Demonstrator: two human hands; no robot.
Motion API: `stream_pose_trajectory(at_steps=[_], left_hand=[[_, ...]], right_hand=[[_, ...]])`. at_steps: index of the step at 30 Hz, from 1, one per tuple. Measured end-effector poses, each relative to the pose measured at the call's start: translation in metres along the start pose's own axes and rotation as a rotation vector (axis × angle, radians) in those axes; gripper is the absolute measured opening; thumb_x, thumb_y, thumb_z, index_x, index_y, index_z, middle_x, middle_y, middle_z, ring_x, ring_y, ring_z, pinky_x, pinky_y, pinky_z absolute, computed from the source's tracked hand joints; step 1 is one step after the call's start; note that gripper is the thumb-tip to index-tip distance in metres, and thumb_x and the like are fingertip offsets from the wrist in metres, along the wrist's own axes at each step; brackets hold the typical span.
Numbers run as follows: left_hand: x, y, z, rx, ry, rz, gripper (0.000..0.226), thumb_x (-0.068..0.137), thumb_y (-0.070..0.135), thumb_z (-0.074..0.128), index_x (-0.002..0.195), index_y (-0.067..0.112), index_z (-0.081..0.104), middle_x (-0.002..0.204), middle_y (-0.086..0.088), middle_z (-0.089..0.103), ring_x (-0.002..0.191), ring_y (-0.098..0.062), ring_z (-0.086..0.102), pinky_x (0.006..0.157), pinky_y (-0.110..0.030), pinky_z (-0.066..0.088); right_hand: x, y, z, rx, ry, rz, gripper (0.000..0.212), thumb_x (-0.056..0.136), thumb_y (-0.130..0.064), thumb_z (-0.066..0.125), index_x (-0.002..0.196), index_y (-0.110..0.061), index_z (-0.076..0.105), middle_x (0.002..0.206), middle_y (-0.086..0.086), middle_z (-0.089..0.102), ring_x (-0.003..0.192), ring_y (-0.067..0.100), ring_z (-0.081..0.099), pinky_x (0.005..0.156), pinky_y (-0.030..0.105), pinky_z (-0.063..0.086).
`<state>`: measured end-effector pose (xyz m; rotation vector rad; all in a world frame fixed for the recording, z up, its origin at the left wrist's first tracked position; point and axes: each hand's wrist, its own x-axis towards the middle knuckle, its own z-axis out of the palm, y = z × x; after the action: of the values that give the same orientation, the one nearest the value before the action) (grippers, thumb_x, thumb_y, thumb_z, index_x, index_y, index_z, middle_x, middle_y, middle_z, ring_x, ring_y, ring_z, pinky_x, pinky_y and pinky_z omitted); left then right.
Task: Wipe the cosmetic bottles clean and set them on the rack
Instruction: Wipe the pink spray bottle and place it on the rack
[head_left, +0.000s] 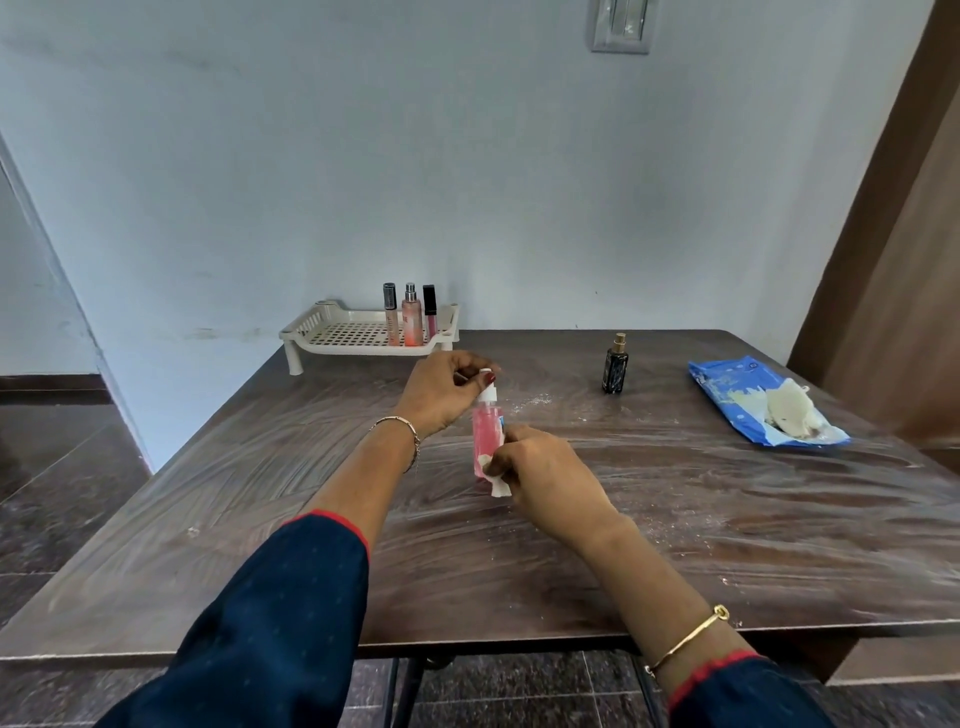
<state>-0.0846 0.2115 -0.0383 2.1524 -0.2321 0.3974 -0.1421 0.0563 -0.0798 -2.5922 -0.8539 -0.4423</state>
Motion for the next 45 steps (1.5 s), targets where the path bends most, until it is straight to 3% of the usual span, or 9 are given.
stream_pose_trajectory(at_steps=[3, 5, 8, 10, 16, 26, 33, 45], left_hand=[[0.001, 0.0, 0.001, 0.008, 0.0, 0.008, 0.017, 0.088, 0.018, 0.066, 0.104, 0.018, 0.073, 0.099, 0.003, 0.072, 0.09, -0.005, 0.063, 0.085, -0.016, 0.049], [0.002, 0.001, 0.002, 0.004, 0.002, 0.004, 0.017, 0.087, 0.017, 0.067, 0.103, 0.018, 0.073, 0.099, 0.004, 0.072, 0.091, -0.005, 0.064, 0.088, -0.019, 0.05], [0.004, 0.005, 0.005, 0.026, 0.007, 0.006, 0.018, 0.086, 0.016, 0.068, 0.103, 0.016, 0.073, 0.1, 0.005, 0.072, 0.086, -0.002, 0.063, 0.078, -0.009, 0.047], [0.005, 0.006, 0.006, 0.03, 0.01, 0.003, 0.017, 0.085, 0.016, 0.069, 0.102, 0.016, 0.073, 0.1, 0.004, 0.072, 0.085, -0.002, 0.063, 0.076, -0.008, 0.045], [0.005, 0.007, 0.008, 0.042, 0.022, 0.029, 0.016, 0.085, 0.016, 0.069, 0.1, 0.016, 0.074, 0.093, 0.003, 0.073, 0.077, 0.003, 0.06, 0.07, -0.002, 0.044], [0.012, 0.006, 0.014, 0.039, 0.023, -0.008, 0.017, 0.084, 0.019, 0.071, 0.1, 0.015, 0.073, 0.096, 0.003, 0.073, 0.074, 0.008, 0.058, 0.064, 0.002, 0.043], [0.009, 0.007, 0.013, 0.081, 0.021, -0.011, 0.015, 0.085, 0.022, 0.069, 0.1, 0.019, 0.073, 0.087, 0.011, 0.067, 0.074, 0.007, 0.056, 0.071, -0.005, 0.041], [0.005, 0.009, 0.002, 0.03, 0.007, -0.016, 0.008, 0.08, 0.019, 0.074, 0.086, 0.021, 0.069, 0.088, 0.0, 0.071, 0.076, -0.005, 0.061, 0.074, -0.013, 0.048]], right_hand=[[0.002, 0.006, -0.008, 0.054, -0.052, 0.001, 0.018, 0.081, -0.006, 0.07, 0.095, -0.015, 0.074, 0.1, 0.0, 0.067, 0.086, 0.014, 0.063, 0.077, 0.025, 0.052], [0.003, 0.008, -0.018, 0.099, 0.042, 0.037, 0.019, 0.082, -0.002, 0.067, 0.095, -0.014, 0.074, 0.093, -0.001, 0.066, 0.078, 0.008, 0.059, 0.074, 0.017, 0.049], [0.012, 0.006, -0.026, 0.06, 0.301, 0.04, 0.02, 0.083, 0.0, 0.066, 0.097, -0.013, 0.073, 0.088, -0.001, 0.062, 0.075, 0.014, 0.059, 0.07, 0.025, 0.051], [0.018, 0.002, -0.023, -0.012, 0.363, -0.002, 0.021, 0.081, -0.001, 0.068, 0.098, -0.011, 0.072, 0.087, 0.003, 0.062, 0.071, 0.021, 0.062, 0.06, 0.033, 0.053], [0.018, 0.004, -0.004, -0.078, 0.316, -0.05, 0.026, 0.074, -0.001, 0.075, 0.098, -0.011, 0.071, 0.091, 0.006, 0.061, 0.066, 0.024, 0.059, 0.052, 0.036, 0.052], [0.005, 0.01, -0.002, -0.051, 0.073, -0.064, 0.03, 0.08, -0.003, 0.07, 0.105, -0.017, 0.072, 0.11, 0.001, 0.062, 0.091, 0.022, 0.064, 0.081, 0.035, 0.054], [0.001, 0.011, -0.001, 0.028, -0.033, -0.066, 0.021, 0.083, -0.01, 0.069, 0.102, -0.016, 0.074, 0.108, 0.002, 0.064, 0.092, 0.02, 0.064, 0.084, 0.033, 0.053], [0.018, 0.007, -0.017, -0.031, 0.064, -0.062, 0.023, 0.083, 0.0, 0.066, 0.098, -0.015, 0.074, 0.106, 0.002, 0.064, 0.087, 0.02, 0.064, 0.079, 0.033, 0.054]])
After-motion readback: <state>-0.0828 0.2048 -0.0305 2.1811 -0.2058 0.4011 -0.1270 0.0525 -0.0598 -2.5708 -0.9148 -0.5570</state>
